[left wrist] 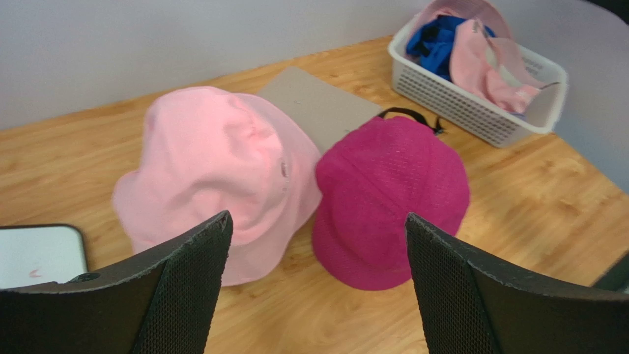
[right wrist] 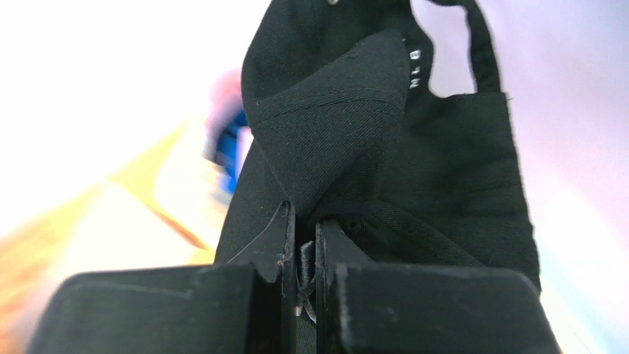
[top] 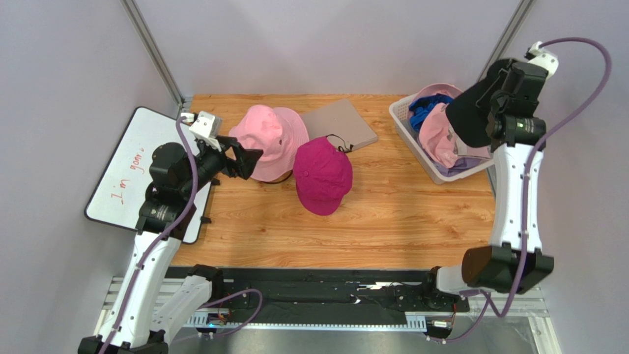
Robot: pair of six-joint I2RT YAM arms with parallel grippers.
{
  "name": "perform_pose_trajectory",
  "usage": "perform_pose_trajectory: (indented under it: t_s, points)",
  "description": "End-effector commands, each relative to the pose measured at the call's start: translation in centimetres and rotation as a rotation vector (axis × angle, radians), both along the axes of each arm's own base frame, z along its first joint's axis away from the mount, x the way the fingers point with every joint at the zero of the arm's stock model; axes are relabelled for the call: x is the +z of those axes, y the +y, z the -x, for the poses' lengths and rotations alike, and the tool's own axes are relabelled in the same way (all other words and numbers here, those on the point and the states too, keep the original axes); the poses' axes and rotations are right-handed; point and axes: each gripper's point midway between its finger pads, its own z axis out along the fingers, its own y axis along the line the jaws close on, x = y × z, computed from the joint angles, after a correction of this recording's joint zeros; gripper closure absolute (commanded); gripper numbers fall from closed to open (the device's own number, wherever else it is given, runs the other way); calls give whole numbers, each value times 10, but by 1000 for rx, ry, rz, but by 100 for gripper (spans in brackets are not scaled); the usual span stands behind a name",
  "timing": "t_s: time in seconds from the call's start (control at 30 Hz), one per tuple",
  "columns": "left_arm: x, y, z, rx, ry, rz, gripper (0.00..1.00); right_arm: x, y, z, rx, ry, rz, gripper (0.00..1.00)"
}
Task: Stack the hats
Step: Pick up the hat from the bin, then stack the hat on the hat.
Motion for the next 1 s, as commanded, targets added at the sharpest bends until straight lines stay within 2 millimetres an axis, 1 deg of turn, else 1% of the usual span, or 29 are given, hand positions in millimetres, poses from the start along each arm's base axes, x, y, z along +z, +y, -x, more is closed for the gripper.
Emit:
perform_pose_trajectory:
  t_s: [0.0, 0.03, 0.07, 0.1, 0.13, 0.17, 0.2, 0.23, 0.27, 0.3, 0.33, 0.37, 0.4, 0.43, 0.47, 0.53, 0.57, 0.63, 0.67, 0.7, 0.73, 0.77, 0.87, 0.97]
  points:
    - [33, -43, 15, -180, -12, 171, 9, 91, 59, 29, 168, -241, 0, 100]
    - [36, -51, 19, -205, -17, 188, 9, 96, 69, 31, 198, -258, -11, 100]
    - [42, -57, 18, -202, -35, 213, 9, 101, 91, 38, 252, -282, -21, 100]
    - [42, -78, 31, -275, -30, 226, 9, 104, 102, 42, 273, -295, -26, 100]
    - [46, -89, 35, -311, -36, 241, 9, 105, 110, 45, 290, -302, -28, 100]
    - [53, -109, 45, -389, -32, 285, 8, 109, 148, 48, 388, -325, -48, 100]
    - [56, -120, 49, -435, -21, 310, 8, 104, 166, 54, 440, -334, -94, 100]
    - [62, -129, 54, -483, -28, 339, 7, 105, 182, 58, 485, -350, -119, 100]
    - [71, -144, 62, -555, -24, 397, 5, 110, 208, 63, 556, -383, -153, 100]
    - [71, -151, 64, -582, -15, 417, 5, 104, 220, 69, 577, -383, -189, 100]
    - [72, -157, 66, -599, -8, 434, 5, 107, 231, 72, 596, -411, -208, 100]
    - [72, -168, 68, -619, -6, 443, 4, 106, 254, 80, 652, -414, -232, 100]
    - [73, -173, 70, -628, -7, 446, 3, 99, 264, 82, 663, -407, -248, 100]
    - [72, -178, 70, -633, -9, 444, 2, 99, 274, 87, 685, -416, -280, 100]
    - [71, -187, 72, -645, -3, 448, 1, 105, 294, 95, 738, -439, -304, 100]
    - [68, -193, 70, -645, 16, 455, 1, 105, 307, 98, 751, -445, -318, 100]
    - [63, -194, 65, -618, 39, 457, 0, 107, 320, 104, 781, -447, -325, 100]
    - [54, -193, 59, -583, 68, 445, 0, 111, 331, 106, 804, -457, -333, 100]
    - [48, -192, 56, -555, 85, 439, 0, 114, 339, 110, 826, -462, -342, 100]
    - [38, -191, 53, -534, 107, 433, 0, 115, 344, 111, 838, -461, -342, 100]
    - [38, -190, 53, -527, 109, 441, 0, 117, 348, 113, 847, -467, -347, 100]
    - [32, -189, 51, -509, 118, 441, 0, 118, 355, 115, 865, -464, -349, 100]
    - [28, -186, 50, -487, 136, 446, 0, 123, 366, 119, 887, -479, -351, 100]
    - [22, -183, 52, -470, 161, 435, 1, 126, 368, 119, 873, -483, -330, 100]
